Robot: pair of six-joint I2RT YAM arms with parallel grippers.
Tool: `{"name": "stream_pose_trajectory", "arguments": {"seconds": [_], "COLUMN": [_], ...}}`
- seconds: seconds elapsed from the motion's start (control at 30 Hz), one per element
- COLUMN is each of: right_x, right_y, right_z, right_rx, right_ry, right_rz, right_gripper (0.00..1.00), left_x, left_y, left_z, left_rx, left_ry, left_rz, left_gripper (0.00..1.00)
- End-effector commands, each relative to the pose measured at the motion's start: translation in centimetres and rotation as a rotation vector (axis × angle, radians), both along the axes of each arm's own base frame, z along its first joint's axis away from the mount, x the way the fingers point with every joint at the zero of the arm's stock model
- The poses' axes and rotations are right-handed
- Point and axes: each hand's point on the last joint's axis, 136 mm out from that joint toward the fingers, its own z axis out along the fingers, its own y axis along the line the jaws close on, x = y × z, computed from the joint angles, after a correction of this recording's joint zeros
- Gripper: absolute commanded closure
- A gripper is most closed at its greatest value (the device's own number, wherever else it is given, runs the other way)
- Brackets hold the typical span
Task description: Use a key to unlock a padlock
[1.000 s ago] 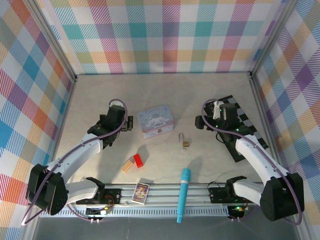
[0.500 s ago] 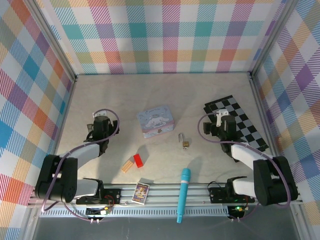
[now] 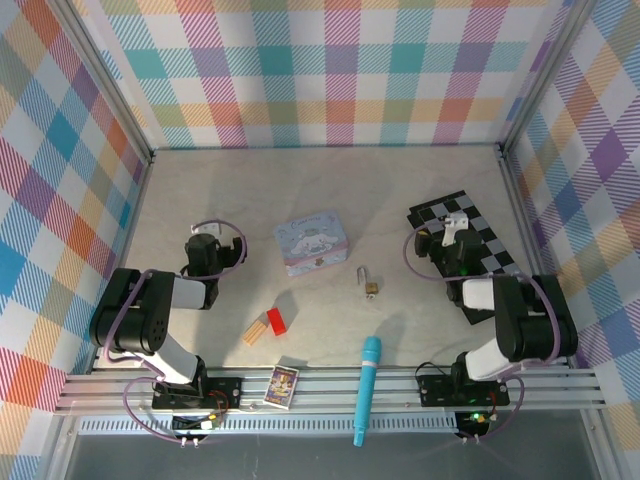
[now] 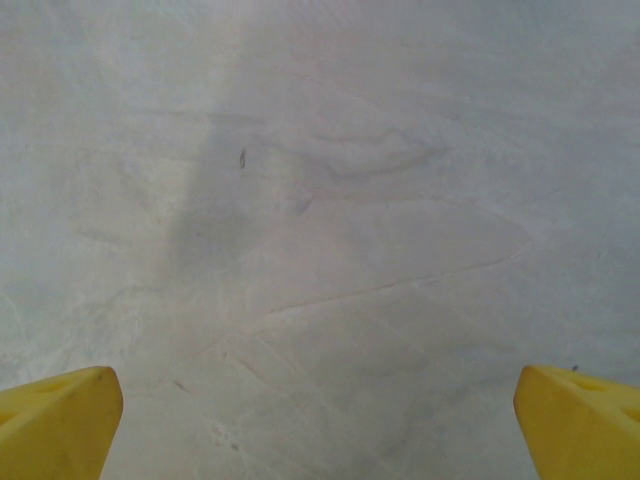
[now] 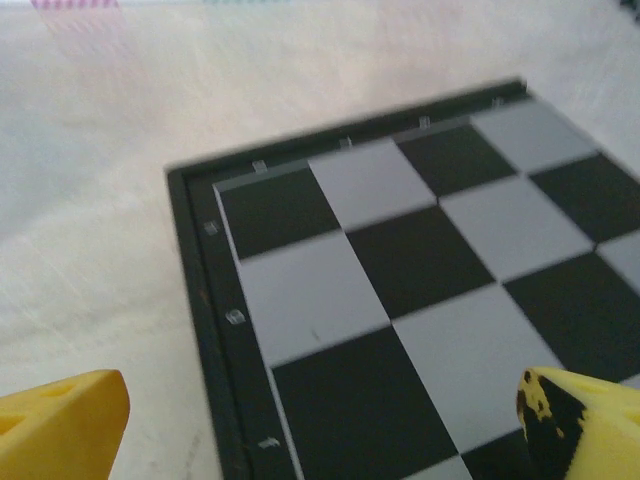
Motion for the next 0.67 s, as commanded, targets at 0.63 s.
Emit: {"name": "stream_pose_trajectory", "arguments": {"seconds": [0.63], "right_x": [1.18], "right_y": [0.52], "right_z": [2.04], "right_rx": [0.052], "right_ry": [-0.077], "right_rz": [0.035], "right_gripper": [0.01], "left_x": [0.88], "left_y": [0.04], "left_z": [1.86], "left_rx": [0.017], "left_ry": [-0.077], "left_rz": [-0.004], "left_gripper": [0.00]}}
